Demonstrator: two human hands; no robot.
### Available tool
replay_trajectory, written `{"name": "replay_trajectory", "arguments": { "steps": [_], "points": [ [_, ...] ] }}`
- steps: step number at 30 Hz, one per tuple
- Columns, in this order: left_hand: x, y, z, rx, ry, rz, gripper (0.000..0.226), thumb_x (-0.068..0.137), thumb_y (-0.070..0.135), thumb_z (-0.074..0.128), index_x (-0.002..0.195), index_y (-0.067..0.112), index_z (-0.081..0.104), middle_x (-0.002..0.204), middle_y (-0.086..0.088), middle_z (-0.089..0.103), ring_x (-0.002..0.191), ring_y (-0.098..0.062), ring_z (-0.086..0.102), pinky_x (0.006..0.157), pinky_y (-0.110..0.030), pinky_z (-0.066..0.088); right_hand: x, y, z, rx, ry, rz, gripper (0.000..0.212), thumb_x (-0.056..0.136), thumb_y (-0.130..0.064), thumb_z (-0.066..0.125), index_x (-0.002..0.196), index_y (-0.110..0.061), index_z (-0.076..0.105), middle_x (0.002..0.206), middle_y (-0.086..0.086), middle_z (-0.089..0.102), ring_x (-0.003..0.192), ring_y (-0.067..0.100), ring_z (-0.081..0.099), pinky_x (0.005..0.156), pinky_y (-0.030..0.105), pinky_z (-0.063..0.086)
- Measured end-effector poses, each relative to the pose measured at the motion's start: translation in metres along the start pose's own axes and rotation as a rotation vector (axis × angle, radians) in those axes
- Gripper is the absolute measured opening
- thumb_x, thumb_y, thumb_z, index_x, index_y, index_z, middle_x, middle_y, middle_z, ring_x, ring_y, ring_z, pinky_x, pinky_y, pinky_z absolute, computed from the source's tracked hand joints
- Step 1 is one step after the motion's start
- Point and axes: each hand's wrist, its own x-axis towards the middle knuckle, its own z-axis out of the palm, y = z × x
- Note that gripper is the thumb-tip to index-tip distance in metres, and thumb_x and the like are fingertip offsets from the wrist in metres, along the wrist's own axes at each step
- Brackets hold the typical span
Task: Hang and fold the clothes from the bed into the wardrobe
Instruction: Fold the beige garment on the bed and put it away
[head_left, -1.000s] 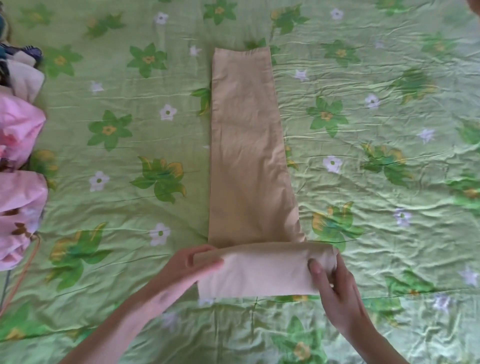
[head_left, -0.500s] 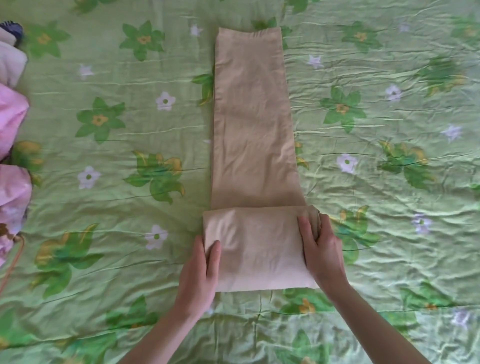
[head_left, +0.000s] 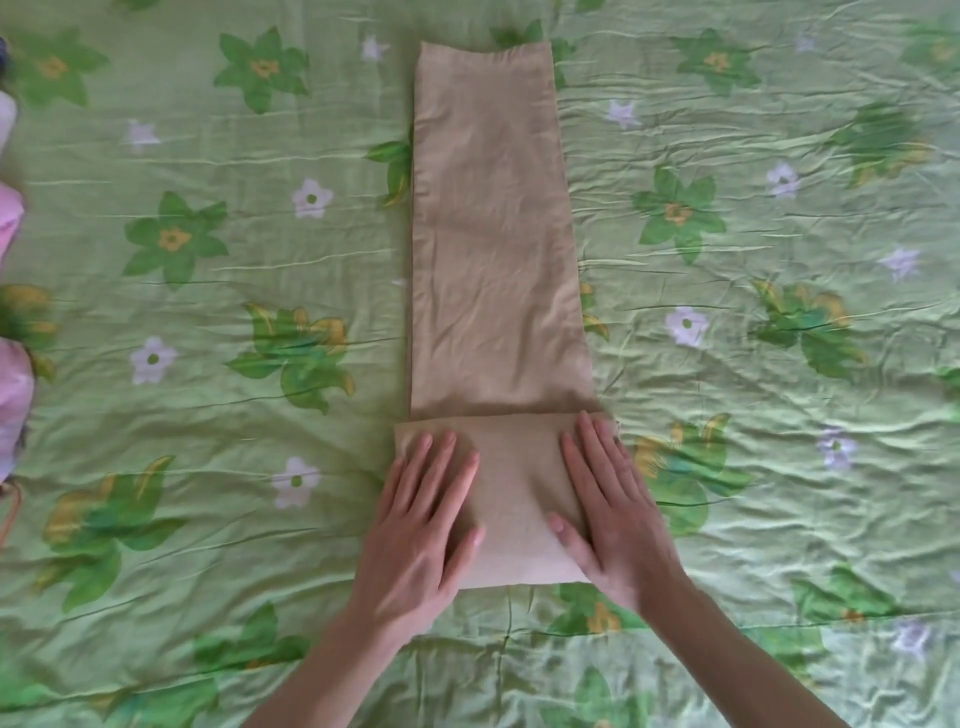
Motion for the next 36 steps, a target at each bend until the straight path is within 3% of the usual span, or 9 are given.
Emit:
{"name": "replay_trajectory", "arguments": {
  "steps": [5,12,16,21,24,28,30,33,36],
  "points": [
    [0.008,-0.001,-0.002,0.207,-0.128,0.01,0.102,0.098,0.076,0.043,0.166,0.004,0.017,0.173,-0.023,0.008,0.161,-0.039,0.007,0.127,-0.057,0.018,0.01,0.004,0.005,-0.033,-0.094,0.025,0.08,0.107,-0.061,0.023,0.166,-0.014,0.001,0.174,0.007,-0.009,0.161,0.025,-0.003,0.129,0.037,-0.001],
    [-0.009,0.003,-0.018,0.315,-0.235,0.079,0.123,0.087,0.09,0.041,0.163,-0.003,0.019,0.171,-0.031,0.008,0.159,-0.046,0.013,0.124,-0.056,0.021,-0.01,0.001,-0.014,-0.175,-0.069,-0.104,0.08,0.107,-0.06,0.032,0.164,-0.005,0.017,0.173,0.014,0.007,0.161,0.029,0.006,0.127,0.049,0.014],
    [-0.014,0.005,-0.023,0.358,-0.313,0.071,0.127,0.078,0.08,0.06,0.164,-0.002,0.014,0.169,-0.035,0.001,0.157,-0.052,0.008,0.123,-0.062,0.029,-0.031,-0.003,-0.023,-0.252,-0.133,-0.195,0.084,0.104,-0.064,0.038,0.165,-0.011,0.015,0.173,0.014,0.005,0.16,0.034,0.006,0.125,0.051,0.016],
    [-0.002,0.022,-0.02,0.367,-0.43,-0.059,0.142,0.053,0.044,0.094,0.163,-0.003,0.017,0.167,-0.039,0.002,0.156,-0.056,0.009,0.122,-0.064,0.028,-0.03,-0.012,-0.026,-0.323,-0.249,-0.129,0.122,0.075,-0.057,0.076,0.165,-0.005,0.011,0.172,0.021,0.001,0.159,0.039,0.003,0.125,0.051,0.017],
    [0.004,0.041,-0.023,0.382,-0.458,-0.143,0.135,0.046,0.023,0.097,0.158,-0.005,0.027,0.164,-0.041,0.015,0.153,-0.057,0.019,0.122,-0.064,0.028,-0.029,-0.028,-0.02,-0.304,-0.232,-0.036,0.121,0.066,-0.043,0.087,0.161,-0.001,0.025,0.17,0.026,0.011,0.157,0.043,0.014,0.123,0.055,0.031],
    [0.005,0.067,-0.053,0.401,-0.522,-0.191,0.112,0.085,0.027,0.079,0.164,0.002,0.004,0.17,-0.033,-0.006,0.159,-0.048,0.0,0.13,-0.057,0.006,-0.042,-0.039,-0.028,-0.262,-0.155,-0.049,0.106,0.067,-0.037,0.086,0.156,-0.001,0.04,0.165,0.024,0.03,0.151,0.041,0.033,0.121,0.049,0.028],
    [0.0,0.076,-0.074,0.411,-0.579,-0.181,0.104,0.092,0.027,0.071,0.165,0.004,0.0,0.171,-0.029,-0.006,0.16,-0.044,-0.001,0.131,-0.054,0.003,-0.057,-0.037,-0.043,-0.232,-0.163,-0.118,0.101,0.068,-0.043,0.085,0.154,-0.007,0.046,0.161,0.017,0.041,0.145,0.035,0.046,0.121,0.043,0.029],
    [-0.023,0.084,-0.099,0.339,-0.685,-0.145,0.095,0.096,0.027,0.064,0.166,0.008,0.002,0.172,-0.022,0.002,0.16,-0.039,0.008,0.132,-0.049,0.007,-0.085,-0.037,-0.074,-0.189,-0.225,-0.205,0.094,0.069,-0.058,0.076,0.151,-0.019,0.051,0.154,0.002,0.054,0.134,0.021,0.059,0.114,0.034,0.039],
    [-0.049,0.084,-0.114,0.161,-0.77,-0.105,0.077,0.095,0.03,0.055,0.162,0.016,0.02,0.165,-0.012,0.026,0.151,-0.029,0.029,0.125,-0.04,0.032,-0.107,-0.044,-0.101,-0.104,-0.267,-0.219,0.09,0.068,-0.067,0.066,0.148,-0.027,0.052,0.134,-0.014,0.068,0.116,0.004,0.067,0.105,0.026,0.045]
  ]
}}
